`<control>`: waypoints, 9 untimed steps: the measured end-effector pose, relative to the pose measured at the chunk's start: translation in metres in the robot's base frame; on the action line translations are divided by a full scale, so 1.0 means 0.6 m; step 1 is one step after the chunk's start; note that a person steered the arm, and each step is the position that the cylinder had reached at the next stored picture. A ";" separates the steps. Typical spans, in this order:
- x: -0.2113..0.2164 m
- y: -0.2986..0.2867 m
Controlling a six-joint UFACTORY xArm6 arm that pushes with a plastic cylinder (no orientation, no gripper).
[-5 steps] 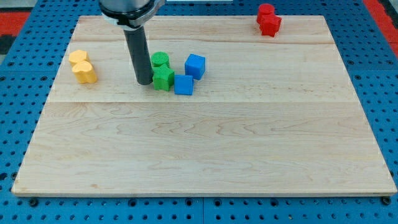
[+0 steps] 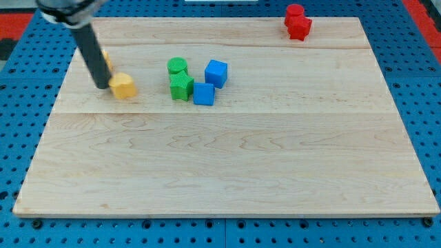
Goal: Push the yellow blocks towards the green blocks
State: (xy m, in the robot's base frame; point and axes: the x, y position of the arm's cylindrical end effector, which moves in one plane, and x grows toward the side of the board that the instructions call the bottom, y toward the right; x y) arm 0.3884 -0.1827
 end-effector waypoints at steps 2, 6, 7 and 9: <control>0.029 -0.108; -0.043 -0.204; -0.130 -0.154; -0.075 -0.032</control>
State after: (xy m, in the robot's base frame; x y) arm 0.3432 -0.2022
